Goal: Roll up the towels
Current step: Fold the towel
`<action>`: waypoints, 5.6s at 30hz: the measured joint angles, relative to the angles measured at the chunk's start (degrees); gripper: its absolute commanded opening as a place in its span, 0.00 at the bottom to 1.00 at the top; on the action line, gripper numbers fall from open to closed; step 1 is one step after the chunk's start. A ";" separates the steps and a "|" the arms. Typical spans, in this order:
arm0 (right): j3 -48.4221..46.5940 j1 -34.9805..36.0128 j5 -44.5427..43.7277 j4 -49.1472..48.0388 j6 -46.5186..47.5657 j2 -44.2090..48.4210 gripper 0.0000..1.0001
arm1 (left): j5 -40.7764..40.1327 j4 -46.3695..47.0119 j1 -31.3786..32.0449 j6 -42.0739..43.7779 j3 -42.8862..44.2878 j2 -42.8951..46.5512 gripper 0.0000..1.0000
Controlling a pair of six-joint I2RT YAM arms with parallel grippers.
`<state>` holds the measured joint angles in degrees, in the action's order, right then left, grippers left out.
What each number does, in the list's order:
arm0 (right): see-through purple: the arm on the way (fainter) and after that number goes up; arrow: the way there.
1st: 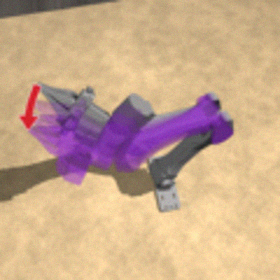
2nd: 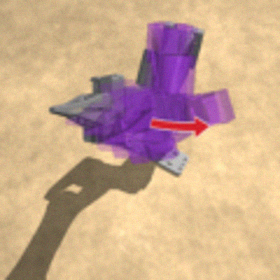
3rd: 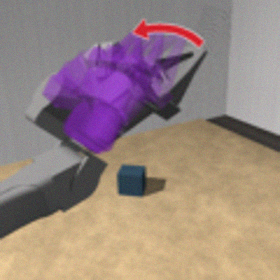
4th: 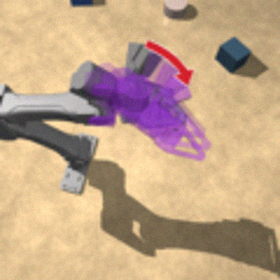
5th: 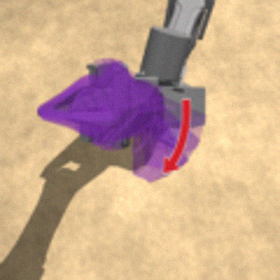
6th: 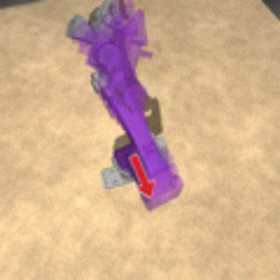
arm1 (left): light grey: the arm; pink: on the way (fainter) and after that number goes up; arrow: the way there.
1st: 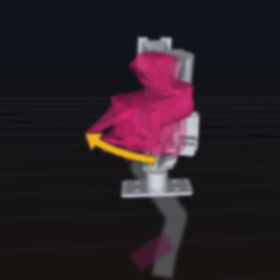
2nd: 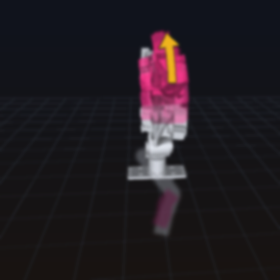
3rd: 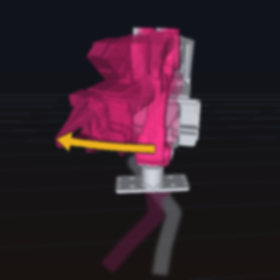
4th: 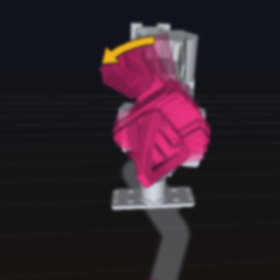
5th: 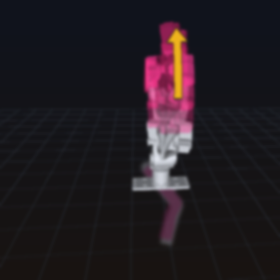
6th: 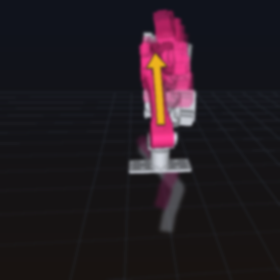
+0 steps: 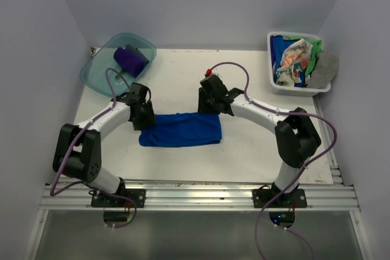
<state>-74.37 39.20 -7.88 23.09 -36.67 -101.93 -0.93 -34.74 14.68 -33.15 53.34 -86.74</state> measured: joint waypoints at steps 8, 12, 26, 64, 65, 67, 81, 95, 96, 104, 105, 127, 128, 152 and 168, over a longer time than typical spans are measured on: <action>0.31 -0.37 -0.09 -0.07 0.20 0.00 0.46 | 0.26 1.27 -0.02 0.02 0.00 -4.85 0.43; 1.86 -2.36 0.09 0.02 0.48 0.00 0.51 | 0.76 2.01 0.00 0.07 0.00 -5.29 0.31; 6.12 -10.03 5.16 -0.98 2.93 -1.95 0.47 | 2.25 2.86 0.02 1.22 0.02 -5.29 0.00; 12.66 -12.92 7.56 -2.25 3.72 1.70 0.51 | 1.33 3.21 -1.90 0.83 -1.77 -1.38 0.00; 12.66 -12.92 7.56 -2.25 3.74 1.70 0.48 | 1.31 3.41 -1.90 0.83 -1.77 -1.38 0.00; 12.63 -12.92 7.85 -2.34 3.78 1.68 0.43 | 1.27 3.56 -1.90 0.83 -1.77 -1.38 0.00; 14.34 -13.07 14.60 -7.93 1.84 -1.07 0.00 | 1.11 3.65 -1.88 0.83 -1.77 -1.38 0.00; 17.81 -17.75 8.35 -1.14 4.35 11.61 0.00 | 3.10 3.48 3.89 -0.15 1.33 -0.85 0.00; 17.81 -17.73 8.26 -0.68 4.66 12.11 0.00 | 3.08 3.39 3.87 -0.17 1.90 -0.57 0.00; 17.81 -17.75 7.41 0.22 5.33 11.63 0.40 | 3.98 5.75 3.85 -0.17 1.42 -2.86 0.00; 17.81 -17.75 7.13 0.17 5.60 11.28 0.47 | 3.85 6.01 3.82 -0.20 0.87 -3.63 0.00; 12.41 -14.01 5.95 -0.02 7.10 6.88 0.07 | -2.49 4.22 3.69 -0.37 2.71 -1.16 0.39; 11.82 -14.01 5.95 -0.04 7.10 5.79 0.07 | -2.14 4.48 3.76 -0.28 2.71 -1.25 0.38; 14.08 -11.58 3.26 0.00 7.13 8.37 0.09 | -2.56 6.14 3.32 -0.24 8.04 -10.54 0.36; 19.89 -8.92 2.32 -0.44 6.12 7.52 0.15 | -5.33 3.48 3.32 -0.22 7.98 -6.40 0.40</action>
<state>-54.48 30.28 -5.56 22.65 -30.55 -94.41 -6.26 -31.27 18.00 -33.36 61.32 -93.14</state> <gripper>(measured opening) 0.114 0.394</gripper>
